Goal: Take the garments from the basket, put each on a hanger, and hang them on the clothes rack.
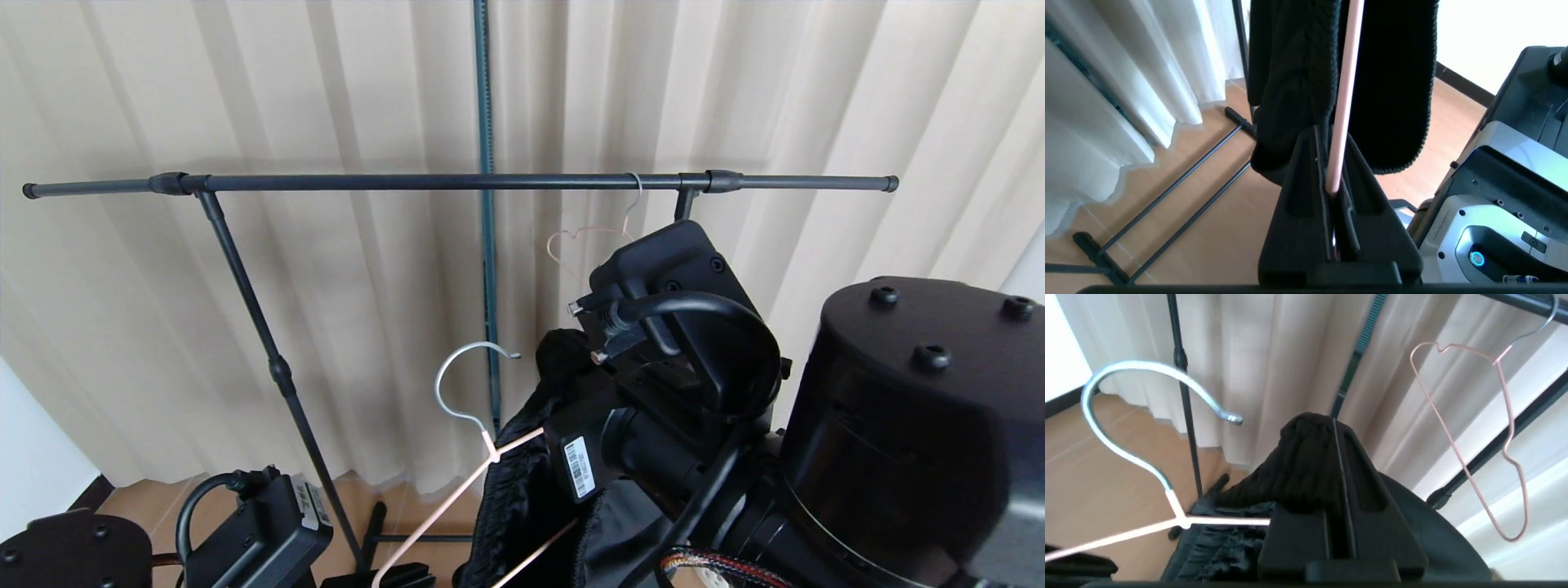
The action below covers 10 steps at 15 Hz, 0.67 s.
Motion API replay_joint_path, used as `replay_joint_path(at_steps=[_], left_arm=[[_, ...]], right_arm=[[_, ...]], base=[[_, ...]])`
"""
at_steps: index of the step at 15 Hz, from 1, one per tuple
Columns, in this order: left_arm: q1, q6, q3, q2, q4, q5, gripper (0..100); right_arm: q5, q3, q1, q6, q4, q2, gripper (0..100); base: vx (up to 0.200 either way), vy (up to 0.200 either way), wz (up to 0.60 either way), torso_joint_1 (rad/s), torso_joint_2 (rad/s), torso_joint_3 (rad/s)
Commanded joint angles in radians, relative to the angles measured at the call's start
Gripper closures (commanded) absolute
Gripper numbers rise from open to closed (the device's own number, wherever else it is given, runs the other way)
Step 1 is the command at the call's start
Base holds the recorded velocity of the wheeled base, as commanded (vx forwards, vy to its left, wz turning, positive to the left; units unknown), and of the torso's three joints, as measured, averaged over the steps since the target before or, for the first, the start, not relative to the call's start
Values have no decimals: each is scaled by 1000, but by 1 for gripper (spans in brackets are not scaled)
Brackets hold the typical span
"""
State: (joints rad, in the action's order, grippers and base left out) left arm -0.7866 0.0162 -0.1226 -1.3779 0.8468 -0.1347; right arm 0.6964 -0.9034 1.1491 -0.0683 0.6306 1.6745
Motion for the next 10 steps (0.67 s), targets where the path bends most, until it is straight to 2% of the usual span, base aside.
replay_joint_path(at_steps=[1,9,10], left_arm=[[0,1,0,0,5,0,100],[0,2,0,-1,12,0,100],[0,2,0,-1,14,0,100]], right_arm=[[0,1,-2,-2,1,2,100],[14,8,-3,-2,1,10,100],[14,9,-3,-2,1,8,0]], base=[[0,0,0,0,0,0],[0,0,0,0,0,0],[0,0,0,0,0,0]])
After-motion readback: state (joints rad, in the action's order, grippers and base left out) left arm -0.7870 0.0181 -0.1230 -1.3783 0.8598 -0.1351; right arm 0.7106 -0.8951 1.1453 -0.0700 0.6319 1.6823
